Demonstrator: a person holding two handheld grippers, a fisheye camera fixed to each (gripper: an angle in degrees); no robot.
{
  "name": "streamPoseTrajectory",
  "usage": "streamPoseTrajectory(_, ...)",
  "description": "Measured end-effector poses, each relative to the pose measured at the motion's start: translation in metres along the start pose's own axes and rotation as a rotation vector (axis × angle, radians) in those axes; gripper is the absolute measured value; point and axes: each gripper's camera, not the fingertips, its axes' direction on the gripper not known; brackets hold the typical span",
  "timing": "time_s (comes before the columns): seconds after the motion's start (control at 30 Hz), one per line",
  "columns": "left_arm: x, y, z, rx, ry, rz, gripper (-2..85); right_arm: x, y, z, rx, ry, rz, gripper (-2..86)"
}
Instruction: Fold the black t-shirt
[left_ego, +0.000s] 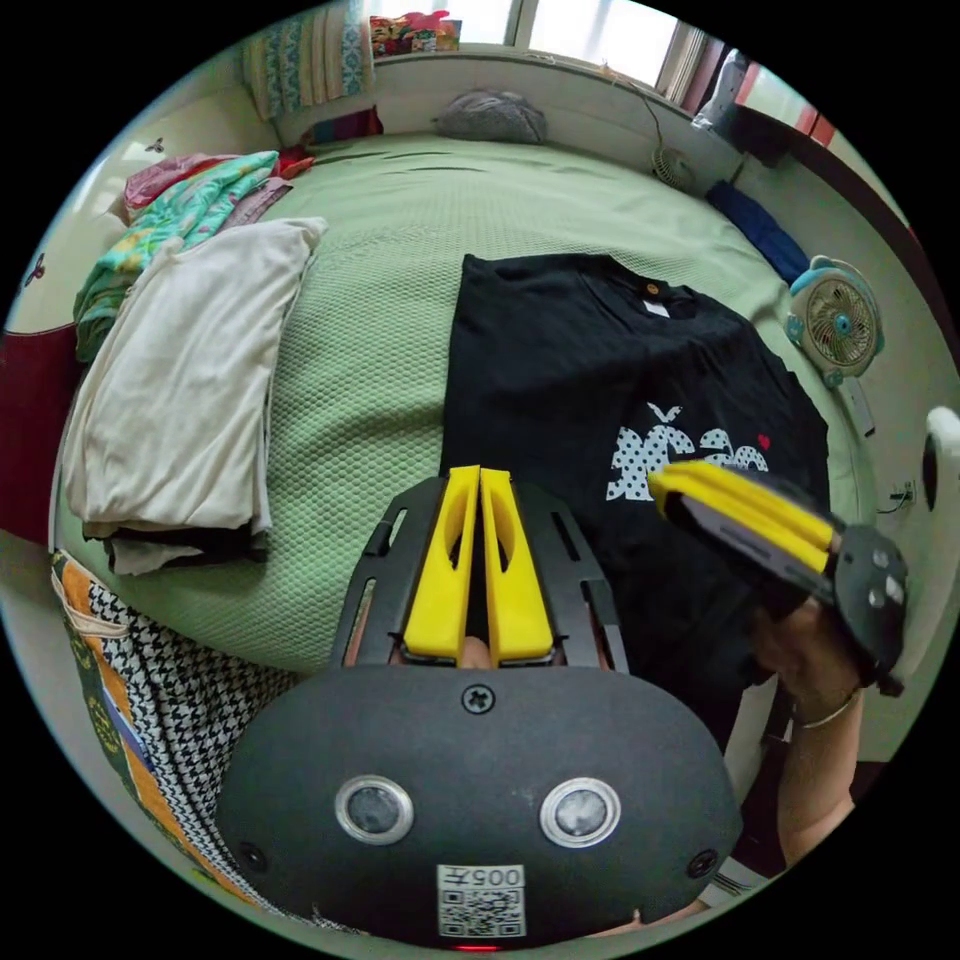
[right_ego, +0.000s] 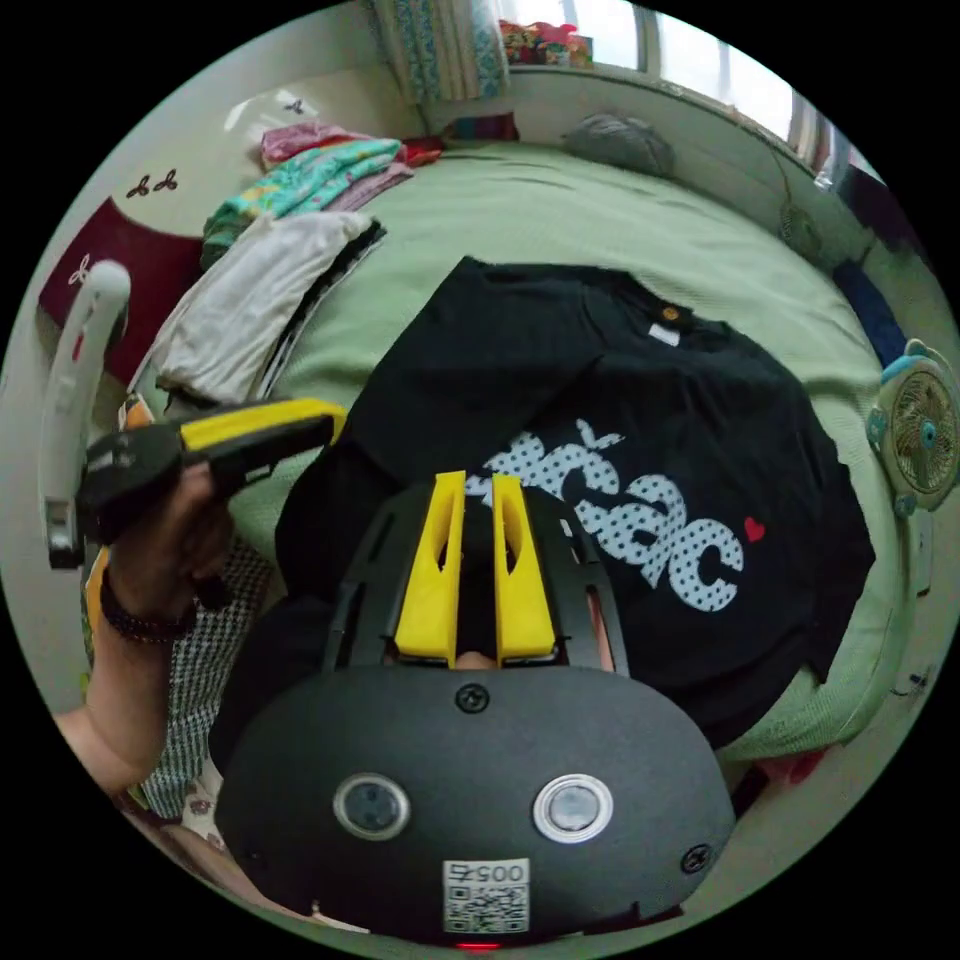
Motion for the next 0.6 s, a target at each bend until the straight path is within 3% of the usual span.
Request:
streamPoseTrajectory(0.17,0.026,-0.015,0.022,-0.022,-0.050,0.008,-0.6,0.026,-0.046,0.025,0.024,0.141,0.061,5.9)
streamPoseTrajectory(0.3,0.037,-0.023,0.037,-0.044,-0.049,-0.002,-0.6,0.045,-0.069,0.060,-0.058,0.124,0.110,4.6)
streamPoseTrajectory(0.6,0.076,-0.035,0.043,-0.026,-0.058,0.011,-0.6,0.074,-0.085,0.061,-0.048,0.080,0.116,4.0)
